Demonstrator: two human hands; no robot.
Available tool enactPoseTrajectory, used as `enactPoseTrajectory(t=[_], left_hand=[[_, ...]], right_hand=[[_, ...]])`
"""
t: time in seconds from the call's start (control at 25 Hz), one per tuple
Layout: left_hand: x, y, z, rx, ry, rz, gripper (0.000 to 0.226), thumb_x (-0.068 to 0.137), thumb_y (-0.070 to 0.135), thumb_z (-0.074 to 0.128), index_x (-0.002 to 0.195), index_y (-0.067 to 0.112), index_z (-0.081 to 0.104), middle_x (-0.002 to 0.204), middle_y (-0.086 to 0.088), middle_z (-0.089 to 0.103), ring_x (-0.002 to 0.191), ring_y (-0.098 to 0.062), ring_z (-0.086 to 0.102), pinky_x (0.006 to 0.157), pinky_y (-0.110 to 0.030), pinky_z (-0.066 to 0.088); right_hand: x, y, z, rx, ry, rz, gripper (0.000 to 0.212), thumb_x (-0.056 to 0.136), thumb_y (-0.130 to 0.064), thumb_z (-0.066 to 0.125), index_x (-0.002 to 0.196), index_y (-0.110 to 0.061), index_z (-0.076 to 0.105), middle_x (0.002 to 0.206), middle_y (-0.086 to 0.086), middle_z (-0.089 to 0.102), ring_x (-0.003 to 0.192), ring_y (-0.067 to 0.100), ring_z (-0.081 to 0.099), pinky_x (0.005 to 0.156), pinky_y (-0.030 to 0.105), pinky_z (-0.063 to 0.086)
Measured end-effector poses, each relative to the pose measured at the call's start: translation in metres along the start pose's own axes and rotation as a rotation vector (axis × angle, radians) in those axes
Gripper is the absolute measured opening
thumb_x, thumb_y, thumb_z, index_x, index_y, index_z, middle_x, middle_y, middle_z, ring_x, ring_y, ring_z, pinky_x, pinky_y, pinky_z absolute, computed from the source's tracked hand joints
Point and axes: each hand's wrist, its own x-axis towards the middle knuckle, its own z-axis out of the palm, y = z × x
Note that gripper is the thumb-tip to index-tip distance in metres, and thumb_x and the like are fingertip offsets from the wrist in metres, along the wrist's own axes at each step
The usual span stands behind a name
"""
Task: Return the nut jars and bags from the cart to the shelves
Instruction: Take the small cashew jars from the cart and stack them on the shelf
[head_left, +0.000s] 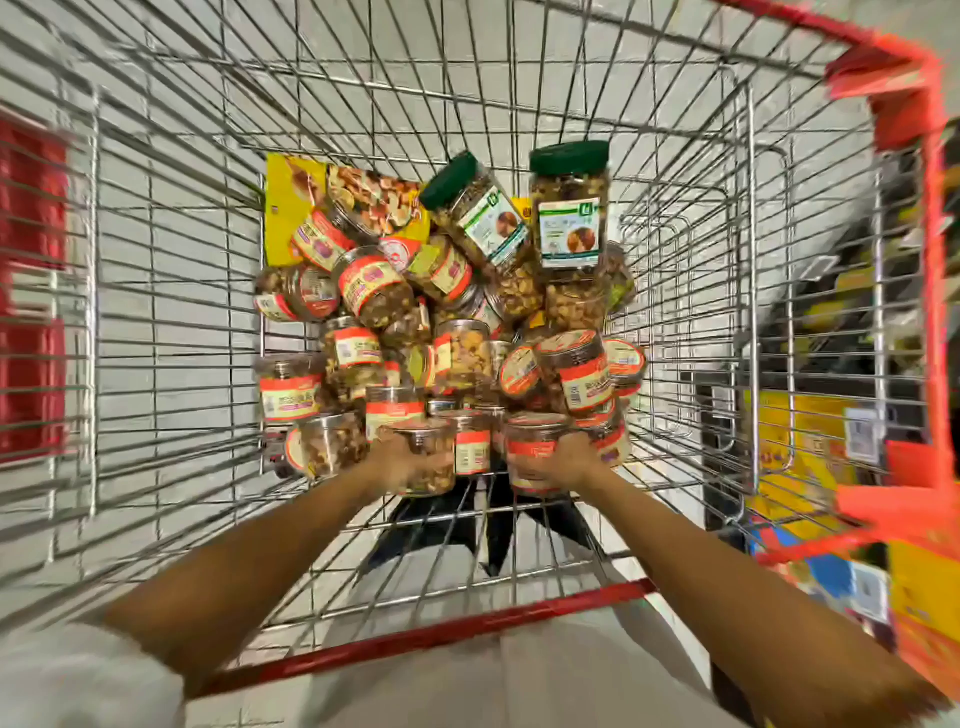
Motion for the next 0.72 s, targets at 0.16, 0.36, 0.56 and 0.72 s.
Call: enactPoseTrajectory(t=[0.16, 0.36, 0.56, 0.72], left_hand=[[0.028, -0.018, 0.01, 0.114, 0.35, 0.171, 0.046, 0.071, 0.018, 0.081, 0.108, 0.001, 0.058, 0.106, -0.014, 0.065, 0.098, -0.027, 0.063, 0.09, -0.039, 0.05], [-0.004, 0.037, -0.036, -0.2, 0.026, 0.202, 0.039, 0.062, 0.029, 0.079, 0.097, 0.021, 0.063, 0.087, 0.003, 0.074, 0.068, -0.003, 0.068, 0.067, -0.019, 0.055], [-0.07, 0.138, -0.033, -0.389, -0.263, 0.42, 0.07, 0.022, 0.056, 0.089, 0.078, 0.016, 0.073, 0.064, 0.001, 0.072, 0.053, -0.009, 0.067, 0.049, -0.025, 0.056], [-0.119, 0.2, 0.058, -0.231, -0.484, 0.539, 0.071, 0.074, 0.074, 0.039, 0.079, 0.013, 0.075, 0.075, -0.007, 0.07, 0.072, -0.027, 0.065, 0.072, -0.04, 0.055]], right_hand=[[-0.004, -0.011, 0.009, 0.313, 0.057, -0.087, 0.051, 0.077, -0.03, 0.075, 0.116, -0.001, 0.061, 0.114, 0.01, 0.064, 0.095, 0.018, 0.058, 0.078, 0.014, 0.045], [-0.037, -0.041, -0.02, 0.437, -0.032, -0.327, 0.029, 0.078, -0.021, 0.075, 0.101, -0.016, 0.06, 0.089, -0.005, 0.069, 0.077, 0.001, 0.067, 0.068, 0.014, 0.052], [-0.125, -0.009, -0.082, 0.929, 0.072, -0.664, 0.069, 0.034, -0.042, 0.09, 0.093, -0.013, 0.07, 0.082, -0.002, 0.075, 0.076, 0.011, 0.07, 0.07, 0.025, 0.057], [-0.191, 0.056, -0.104, 1.306, 0.324, -0.777, 0.084, 0.014, -0.039, 0.093, 0.087, -0.007, 0.067, 0.078, 0.004, 0.072, 0.074, 0.021, 0.069, 0.076, 0.035, 0.056]])
